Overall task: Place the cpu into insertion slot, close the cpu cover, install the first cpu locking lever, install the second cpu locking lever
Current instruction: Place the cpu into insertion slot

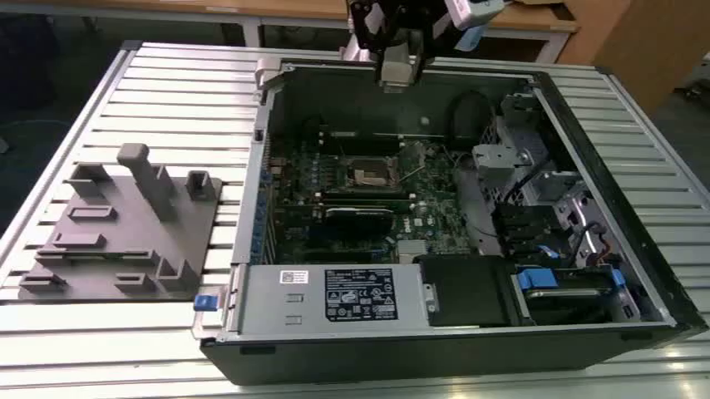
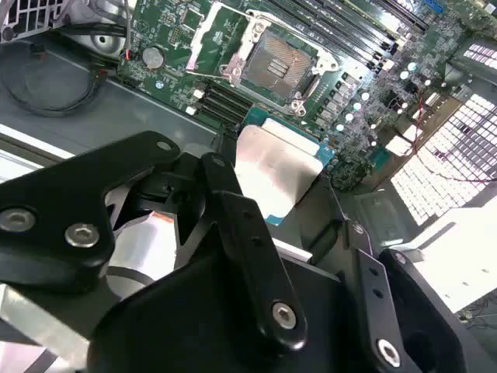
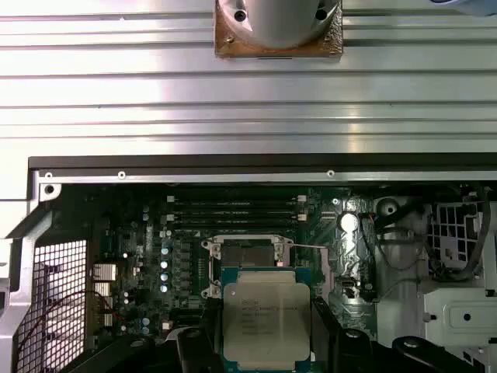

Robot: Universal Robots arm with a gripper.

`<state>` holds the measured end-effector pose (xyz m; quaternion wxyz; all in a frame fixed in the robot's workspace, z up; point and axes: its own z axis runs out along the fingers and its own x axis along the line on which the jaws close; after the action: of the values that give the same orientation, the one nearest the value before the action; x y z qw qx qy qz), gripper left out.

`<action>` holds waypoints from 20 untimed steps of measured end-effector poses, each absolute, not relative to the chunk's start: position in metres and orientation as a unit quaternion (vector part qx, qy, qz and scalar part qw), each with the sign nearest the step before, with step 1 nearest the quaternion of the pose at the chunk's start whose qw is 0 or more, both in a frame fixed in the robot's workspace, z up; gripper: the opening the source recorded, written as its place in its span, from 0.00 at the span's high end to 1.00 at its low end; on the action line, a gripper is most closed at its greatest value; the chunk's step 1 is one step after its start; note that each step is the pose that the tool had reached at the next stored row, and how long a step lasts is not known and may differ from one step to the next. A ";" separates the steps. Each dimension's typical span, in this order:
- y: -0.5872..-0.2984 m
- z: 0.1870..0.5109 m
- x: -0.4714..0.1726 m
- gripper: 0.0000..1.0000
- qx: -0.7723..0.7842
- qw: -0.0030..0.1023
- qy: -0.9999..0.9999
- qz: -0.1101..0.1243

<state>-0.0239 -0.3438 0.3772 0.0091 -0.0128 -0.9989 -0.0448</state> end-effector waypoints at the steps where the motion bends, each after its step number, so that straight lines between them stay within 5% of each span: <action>1: -0.344 0.377 -0.024 0.46 -0.013 0.009 -0.999 -0.045; 20: -0.344 0.377 -0.024 0.46 -0.041 0.008 -0.998 -0.043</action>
<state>-0.0239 -0.3438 0.3767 0.0078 -0.0408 -0.9982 -0.0435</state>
